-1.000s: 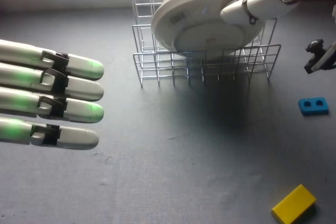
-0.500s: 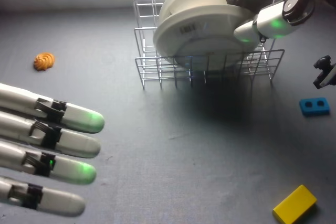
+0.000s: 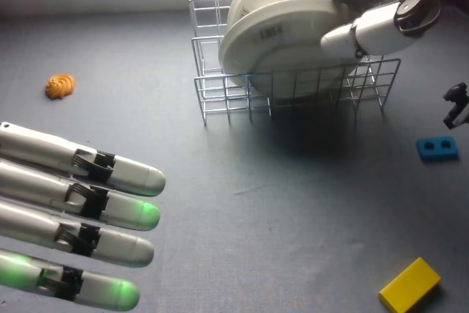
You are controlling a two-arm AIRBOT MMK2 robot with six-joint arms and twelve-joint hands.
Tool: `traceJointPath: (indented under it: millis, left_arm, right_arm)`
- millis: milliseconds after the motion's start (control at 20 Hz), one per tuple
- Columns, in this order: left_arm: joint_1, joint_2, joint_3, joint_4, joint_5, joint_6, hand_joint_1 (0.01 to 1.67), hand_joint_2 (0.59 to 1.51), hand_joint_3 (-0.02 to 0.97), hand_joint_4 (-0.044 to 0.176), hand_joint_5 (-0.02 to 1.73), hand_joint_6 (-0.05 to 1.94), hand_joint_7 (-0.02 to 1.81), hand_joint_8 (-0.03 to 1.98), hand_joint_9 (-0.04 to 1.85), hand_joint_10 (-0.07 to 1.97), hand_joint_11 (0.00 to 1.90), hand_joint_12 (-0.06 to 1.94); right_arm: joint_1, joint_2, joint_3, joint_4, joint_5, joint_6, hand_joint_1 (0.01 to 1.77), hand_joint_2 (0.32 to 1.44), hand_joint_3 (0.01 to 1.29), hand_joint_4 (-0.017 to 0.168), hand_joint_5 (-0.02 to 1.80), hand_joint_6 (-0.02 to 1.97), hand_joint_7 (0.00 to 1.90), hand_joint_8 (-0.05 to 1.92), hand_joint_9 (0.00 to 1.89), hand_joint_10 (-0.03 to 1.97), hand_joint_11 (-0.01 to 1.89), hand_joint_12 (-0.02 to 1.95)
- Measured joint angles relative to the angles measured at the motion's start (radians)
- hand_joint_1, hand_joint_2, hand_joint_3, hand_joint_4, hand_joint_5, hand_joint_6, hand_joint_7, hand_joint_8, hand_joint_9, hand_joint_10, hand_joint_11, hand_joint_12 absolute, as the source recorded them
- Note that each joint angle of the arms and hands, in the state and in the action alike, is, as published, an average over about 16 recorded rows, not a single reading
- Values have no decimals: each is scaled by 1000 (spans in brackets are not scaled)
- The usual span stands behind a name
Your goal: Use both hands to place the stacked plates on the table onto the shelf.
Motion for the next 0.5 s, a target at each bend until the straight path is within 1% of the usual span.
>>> traceJointPath:
  millis: [200,300,450,500]
  left_arm:
    - [2,-2,2,9,15,11,14,1112,19,0,20,6,27,7,20,8,20,8]
    - [2,-3,4,14,20,16,14,1112,19,0,21,6,29,7,20,8,20,8]
    - [2,-3,7,19,23,19,14,1119,18,0,44,8,58,8,42,7,22,32]
    - [2,-3,9,20,23,20,14,1125,18,0,63,10,81,11,64,9,23,78]
  right_arm:
    - [17,14,-11,-1,-13,0,928,1158,9,-5,590,232,674,105,593,355,94,1380]
    - [30,24,-21,-1,-20,0,889,1150,9,-7,566,105,647,22,547,325,45,1376]
    - [55,47,-42,-3,-33,0,838,1136,9,-6,564,63,637,19,518,270,27,1339]
    - [65,57,-50,-3,-39,-1,816,1133,9,-6,570,63,643,18,523,253,34,1326]
